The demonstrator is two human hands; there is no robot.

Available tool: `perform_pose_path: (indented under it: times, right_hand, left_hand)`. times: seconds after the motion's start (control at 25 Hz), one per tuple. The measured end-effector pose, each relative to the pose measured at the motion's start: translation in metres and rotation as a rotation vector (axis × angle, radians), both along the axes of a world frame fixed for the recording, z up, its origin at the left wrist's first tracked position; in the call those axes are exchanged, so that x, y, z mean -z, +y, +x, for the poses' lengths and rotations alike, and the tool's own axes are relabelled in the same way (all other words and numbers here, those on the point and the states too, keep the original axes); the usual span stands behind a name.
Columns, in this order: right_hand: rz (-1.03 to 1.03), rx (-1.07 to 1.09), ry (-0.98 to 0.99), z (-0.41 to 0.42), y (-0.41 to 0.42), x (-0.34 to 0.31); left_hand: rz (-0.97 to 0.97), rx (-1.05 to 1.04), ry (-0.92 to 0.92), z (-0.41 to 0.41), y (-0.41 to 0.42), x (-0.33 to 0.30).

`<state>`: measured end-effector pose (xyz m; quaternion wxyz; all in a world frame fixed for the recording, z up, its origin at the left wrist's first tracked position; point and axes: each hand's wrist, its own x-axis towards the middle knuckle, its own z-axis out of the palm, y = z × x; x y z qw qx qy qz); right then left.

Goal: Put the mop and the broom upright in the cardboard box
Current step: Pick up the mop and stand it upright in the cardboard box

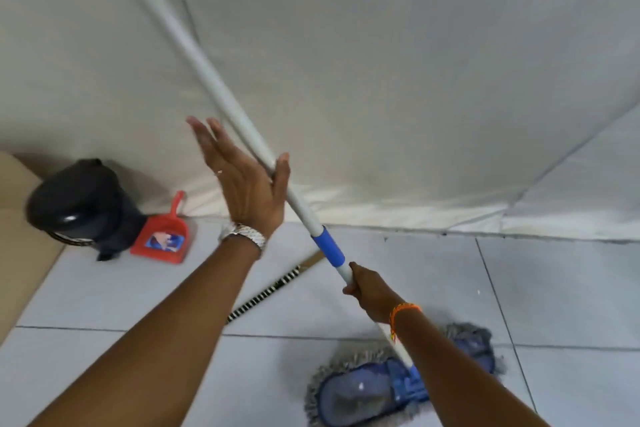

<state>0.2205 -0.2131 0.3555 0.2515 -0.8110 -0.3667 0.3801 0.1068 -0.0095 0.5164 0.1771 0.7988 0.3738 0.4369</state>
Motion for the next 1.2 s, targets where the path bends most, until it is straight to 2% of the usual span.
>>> perform_pose_path:
  times: [0.2,0.28,0.4,0.64,0.8,1.2]
  right_hand:
    - [0.098,0.091,0.02,-0.052,0.023,-0.139]
    - [0.157,0.078,0.014,-0.075,0.043,-0.175]
    - [0.242,-0.003,0.003,-0.125,0.08,-0.22]
    - [0.347,-0.056,0.015,-0.236,0.17,-0.273]
    - [0.327,-0.098,0.013,-0.315,0.225,-0.29]
    - [0.284,-0.184,0.019,-0.48,0.376,-0.282]
  left_hand:
    - [-0.453,0.282,-0.421,0.005,-0.028,-0.198]
    - [-0.504,0.33,-0.503,-0.011,-0.025,-0.248]
    - [-0.43,0.361,-0.517,-0.056,-0.005,-0.301]
    - [-0.386,0.427,-0.52,-0.175,0.066,-0.348]
    - [-0.379,0.481,-0.52,-0.264,0.117,-0.362]
    - [-0.347,0.476,-0.45,-0.431,0.256,-0.36]
